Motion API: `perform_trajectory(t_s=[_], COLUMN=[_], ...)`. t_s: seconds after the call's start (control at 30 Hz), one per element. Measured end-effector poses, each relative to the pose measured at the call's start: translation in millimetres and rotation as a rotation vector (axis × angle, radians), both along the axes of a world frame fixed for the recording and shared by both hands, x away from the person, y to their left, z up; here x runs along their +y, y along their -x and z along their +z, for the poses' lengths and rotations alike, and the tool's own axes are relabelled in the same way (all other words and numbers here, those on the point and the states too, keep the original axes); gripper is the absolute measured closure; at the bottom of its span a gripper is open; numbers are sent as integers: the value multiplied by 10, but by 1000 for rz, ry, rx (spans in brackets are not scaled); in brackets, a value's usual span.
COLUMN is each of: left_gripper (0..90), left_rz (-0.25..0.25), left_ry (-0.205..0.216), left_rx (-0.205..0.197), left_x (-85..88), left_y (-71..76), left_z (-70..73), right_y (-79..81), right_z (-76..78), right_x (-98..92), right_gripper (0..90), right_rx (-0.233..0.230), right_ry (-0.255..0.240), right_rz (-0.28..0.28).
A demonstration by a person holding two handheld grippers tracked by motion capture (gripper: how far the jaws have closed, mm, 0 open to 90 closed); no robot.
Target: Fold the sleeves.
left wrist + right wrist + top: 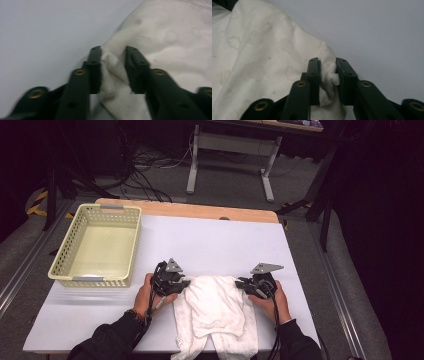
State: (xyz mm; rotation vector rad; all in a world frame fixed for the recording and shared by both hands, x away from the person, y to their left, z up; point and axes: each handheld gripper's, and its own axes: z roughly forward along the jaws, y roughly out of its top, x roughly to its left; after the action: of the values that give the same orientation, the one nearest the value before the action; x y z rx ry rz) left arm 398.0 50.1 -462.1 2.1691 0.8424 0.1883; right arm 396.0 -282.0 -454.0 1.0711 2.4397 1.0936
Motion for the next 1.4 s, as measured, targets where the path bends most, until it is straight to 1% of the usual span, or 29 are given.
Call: perform_trajectory(t_s=[0.03, 0.07, 0.13, 0.17, 0.2, 0.23, 0.3, 0.37, 0.4, 0.5, 0.53, 0.57, 0.63, 0.67, 0.73, 0.8, 0.9, 0.97, 1.0, 1.07, 1.1, 1.13, 1.17, 1.2, 1.23, 1.3, 1.33, 1.37, 1.4], left_gripper=[833, 845, 855, 857, 858, 861, 863, 863, 863, 863, 863, 862, 862, 862, 861, 857, 856, 834, 804, 777, 763, 762, 762, 763, 762, 758, 756, 757, 760], left_rz=[-5, -11, -19, -19, -15, -5, 12, 26, 30, 55, 61, 69, 77, 89, 111, 141, 168, 198, 211, 216, 216, 207, 202, 197, 183, 160, 140, 140, 102], left_ry=[-16, -40, -79, -79, -95, -90, -120, -121, -119, -146, -162, -172, -175, -182, -179, -175, -188, -175, -176, -171, -171, -157, -150, -147, -138, -101, -91, -91, -96], left_rx=[-12, -28, -41, -41, -55, -74, -120, -140, -146, -185, -192, -198, -201, -208, -208, -205, -189, -186, -186, -185, -185, -188, -197, -209, -209, -214, -230, -230, -256], left_x=[-10, -21, -28, -28, -13, -4, 2, 13, 14, -22, -39, -49, -53, -56, -68, -91, -151, -172, -178, -186, -186, -176, -171, -167, -153, -111, -86, -86, -44], left_y=[8, 10, -24, -24, -82, -110, -177, -270, -315, -439, -482, -533, -653, -712, -833, -938, -1051, -1087, -1087, -1065, -1065, -997, -949, -894, -838, -694, -598, -598, -387], left_z=[9, 28, 87, 87, 204, 281, 452, 599, 660, 780, 805, 824, 847, 855, 849, 816, 718, 659, 647, 635, 635, 655, 666, 679, 694, 712, 715, 715, 702], right_y=[5, 10, 13, 12, 8, 0, -22, -65, -93, -203, -245, -287, -372, -419, -530, -644, -796, -871, -895, -917, -917, -893, -861, -811, -748, -597, -511, -511, -277], right_z=[1, 5, 22, 38, 59, 89, 165, 250, 293, 410, 453, 498, 582, 616, 648, 643, 601, 561, 540, 510, 510, 512, 523, 542, 565, 600, 614, 614, 651], right_x=[1, 5, 15, 25, 33, 39, 44, 50, 59, 100, 113, 122, 134, 143, 167, 197, 235, 251, 258, 249, 249, 226, 208, 193, 187, 187, 191, 191, 207], right_gripper=[826, 833, 840, 842, 843, 844, 845, 845, 845, 846, 846, 846, 846, 845, 845, 843, 839, 813, 758, 663, 663, 581, 580, 578, 577, 579, 580, 580, 594], right_rx=[-2, -6, -25, -39, -57, -76, -111, -147, -164, -214, -230, -241, -265, -274, -276, -279, -276, -266, -267, -265, -265, -262, -263, -268, -281, -300, -305, -305, -323], right_ry=[1, 3, 23, 32, 40, 45, 38, 24, 24, 40, 48, 51, 38, 42, 47, 69, 89, 100, 113, 111, 111, 110, 97, 80, 71, 57, 47, 47, 25], right_rz=[0, -1, 1, -2, -7, -14, -29, -49, -56, -77, -84, -93, -112, -122, -134, -154, -173, -185, -198, -233, -233, -252, -254, -250, -244, -215, -196, -196, -158])
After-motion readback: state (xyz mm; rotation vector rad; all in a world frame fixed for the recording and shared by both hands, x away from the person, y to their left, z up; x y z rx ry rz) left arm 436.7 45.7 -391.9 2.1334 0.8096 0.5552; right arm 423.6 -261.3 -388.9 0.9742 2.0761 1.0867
